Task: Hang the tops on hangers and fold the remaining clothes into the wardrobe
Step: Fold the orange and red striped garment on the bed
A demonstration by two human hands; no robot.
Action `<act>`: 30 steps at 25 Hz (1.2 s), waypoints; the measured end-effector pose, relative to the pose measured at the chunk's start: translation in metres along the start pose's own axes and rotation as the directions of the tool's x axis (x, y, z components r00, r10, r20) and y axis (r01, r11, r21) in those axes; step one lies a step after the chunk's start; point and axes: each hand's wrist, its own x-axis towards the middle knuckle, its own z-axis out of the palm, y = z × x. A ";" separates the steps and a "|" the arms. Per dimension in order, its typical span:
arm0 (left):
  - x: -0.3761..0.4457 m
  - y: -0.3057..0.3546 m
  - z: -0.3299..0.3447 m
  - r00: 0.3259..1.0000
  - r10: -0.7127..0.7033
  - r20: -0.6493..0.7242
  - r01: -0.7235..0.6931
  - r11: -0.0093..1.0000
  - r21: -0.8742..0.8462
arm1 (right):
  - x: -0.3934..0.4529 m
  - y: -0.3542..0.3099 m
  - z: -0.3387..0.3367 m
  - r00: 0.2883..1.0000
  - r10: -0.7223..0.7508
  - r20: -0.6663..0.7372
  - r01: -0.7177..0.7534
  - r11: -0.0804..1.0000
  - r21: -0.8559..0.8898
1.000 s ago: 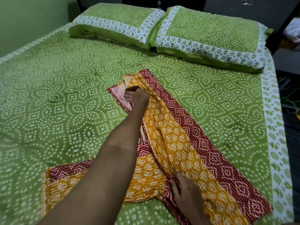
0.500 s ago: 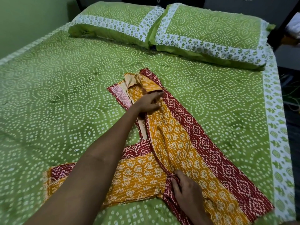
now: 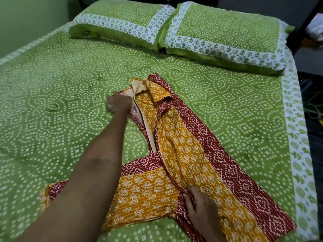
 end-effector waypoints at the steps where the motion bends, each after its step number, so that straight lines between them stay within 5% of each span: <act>1: 0.010 -0.008 -0.005 0.995 -0.095 0.003 0.095 0.995 0.023 | 0.001 0.000 0.000 1.000 -0.017 -0.002 0.017 1.000 -0.018; 3: 0.021 -0.020 -0.011 0.996 -0.066 0.057 0.065 0.998 0.024 | 0.002 0.001 0.002 0.999 -0.043 -0.014 0.042 0.998 -0.042; 5: 0.019 -0.024 -0.012 0.975 0.150 0.163 -0.154 0.988 0.014 | 0.002 0.003 0.002 0.999 -0.040 -0.014 0.039 0.997 -0.061; 7: 0.015 -0.030 -0.013 0.959 0.257 0.123 -0.257 0.966 -0.016 | 0.001 0.003 0.003 1.000 -0.023 -0.008 0.022 0.999 -0.045; 14: 0.021 -0.054 -0.025 0.991 -0.014 -0.131 0.004 0.997 -0.082 | -0.003 0.005 0.003 1.000 0.003 0.002 -0.003 1.000 0.014; 16: 0.005 -0.034 -0.013 0.965 0.160 -0.208 -0.161 0.987 0.011 | -0.003 0.002 0.000 1.000 -0.017 -0.003 0.017 0.999 -0.029; 19: -0.017 -0.005 0.018 0.862 0.506 -0.031 -0.507 0.861 -0.044 | 0.001 -0.002 -0.005 0.999 -0.019 0.035 0.020 0.999 -0.044; 24: -0.009 0.018 0.045 0.876 0.432 0.216 -0.417 0.902 -0.113 | 0.005 -0.004 -0.010 0.996 -0.014 0.092 0.012 1.000 0.023; 28: -0.002 0.029 0.014 0.949 0.317 -0.003 -0.288 0.858 -0.426 | 0.006 0.002 -0.020 0.994 0.080 0.078 -0.098 0.961 0.260; 30: 0.008 0.007 -0.002 0.952 0.280 -0.128 -0.307 0.840 -0.447 | 0.006 0.002 -0.022 0.999 0.042 0.006 -0.041 0.926 0.375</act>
